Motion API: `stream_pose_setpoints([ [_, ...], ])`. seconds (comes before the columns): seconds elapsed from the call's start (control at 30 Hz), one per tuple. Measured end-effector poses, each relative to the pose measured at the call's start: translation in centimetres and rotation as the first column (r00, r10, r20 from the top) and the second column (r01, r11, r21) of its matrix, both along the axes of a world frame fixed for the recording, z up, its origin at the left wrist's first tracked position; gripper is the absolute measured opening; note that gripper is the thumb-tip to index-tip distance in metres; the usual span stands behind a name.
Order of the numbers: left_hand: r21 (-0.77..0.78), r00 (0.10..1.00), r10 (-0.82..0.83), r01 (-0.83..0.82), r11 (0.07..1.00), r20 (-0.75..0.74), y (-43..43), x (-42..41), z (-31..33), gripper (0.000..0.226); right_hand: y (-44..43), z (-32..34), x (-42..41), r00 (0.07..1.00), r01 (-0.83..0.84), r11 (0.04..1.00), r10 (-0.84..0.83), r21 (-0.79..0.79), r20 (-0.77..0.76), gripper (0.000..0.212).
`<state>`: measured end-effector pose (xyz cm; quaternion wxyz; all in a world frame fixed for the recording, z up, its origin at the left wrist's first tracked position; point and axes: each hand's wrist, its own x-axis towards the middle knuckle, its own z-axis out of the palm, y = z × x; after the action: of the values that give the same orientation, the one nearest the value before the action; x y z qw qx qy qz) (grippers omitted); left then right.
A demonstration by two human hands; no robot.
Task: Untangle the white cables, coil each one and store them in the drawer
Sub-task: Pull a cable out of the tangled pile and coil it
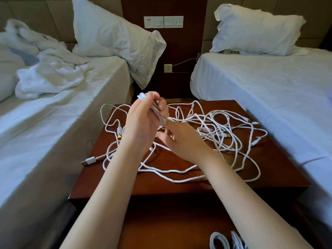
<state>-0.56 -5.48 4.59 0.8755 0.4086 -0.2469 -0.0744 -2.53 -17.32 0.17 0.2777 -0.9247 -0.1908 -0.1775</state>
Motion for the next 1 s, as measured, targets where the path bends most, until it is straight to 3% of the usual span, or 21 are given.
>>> stream_pose_setpoints([
  [0.07, -0.003, 0.986, 0.164, -0.164, 0.986, 0.020, 0.3, 0.3, -0.1, 0.020, 0.0, -0.4, 0.2, 0.999, -0.027, 0.999, 0.026, -0.019, -0.042, 0.023],
  [0.17, -0.017, 0.919, 0.394, -0.394, 0.919, 0.031, 1.6, 0.7, 0.0, 0.024, -0.7, -0.8, 0.4, 0.984, -0.014, 0.998, 0.002, -0.069, -0.177, 0.013],
  [0.2, -0.036, 0.896, 0.444, -0.443, 0.896, 0.004, 2.1, 0.9, 0.1, 0.024, -1.1, -0.9, 0.5, 0.978, -0.002, 0.994, -0.022, -0.111, -0.209, 0.021],
  [0.33, 0.046, 0.775, 0.632, -0.632, 0.774, 0.021, 3.4, 2.1, -0.7, 0.027, -2.1, -1.1, 0.5, 0.977, 0.028, 0.988, -0.059, -0.153, -0.204, 0.029],
  [0.43, 0.260, 0.618, 0.752, -0.784, 0.564, 0.230, 3.1, 2.3, -1.9, 0.032, -2.0, -1.0, 0.5, 0.992, 0.015, 0.988, -0.033, -0.152, -0.121, 0.028],
  [0.6, 0.494, 0.450, 0.698, -0.855, 0.157, 0.557, 3.2, 2.2, -2.4, 0.034, -2.6, -1.5, 1.0, 0.986, 0.070, 0.997, -0.063, -0.035, 0.157, 0.025],
  [0.7, 0.567, 0.499, 0.564, -0.821, 0.066, 0.658, 3.1, 2.3, -2.6, 0.030, -2.8, -1.4, 1.3, 0.946, 0.085, 0.995, -0.096, 0.050, 0.309, 0.033],
  [0.83, 0.715, 0.666, 0.351, -0.699, -0.015, 0.659, 2.7, 2.3, -2.9, 0.033, -3.1, -1.2, 1.4, 0.898, 0.063, 0.991, -0.109, 0.120, 0.426, 0.031],
  [0.93, 0.818, 0.794, 0.248, -0.575, 0.012, 0.555, 2.4, 2.0, -3.0, 0.040, -3.4, -1.1, 1.4, 0.882, 0.062, 0.985, -0.129, 0.160, 0.453, 0.031],
  [1.0, 0.840, 0.830, 0.211, -0.539, 0.059, 0.517, 2.3, 1.8, -3.0, 0.042, -3.4, -1.0, 1.4, 0.875, 0.067, 0.983, -0.141, 0.173, 0.464, 0.030],
])
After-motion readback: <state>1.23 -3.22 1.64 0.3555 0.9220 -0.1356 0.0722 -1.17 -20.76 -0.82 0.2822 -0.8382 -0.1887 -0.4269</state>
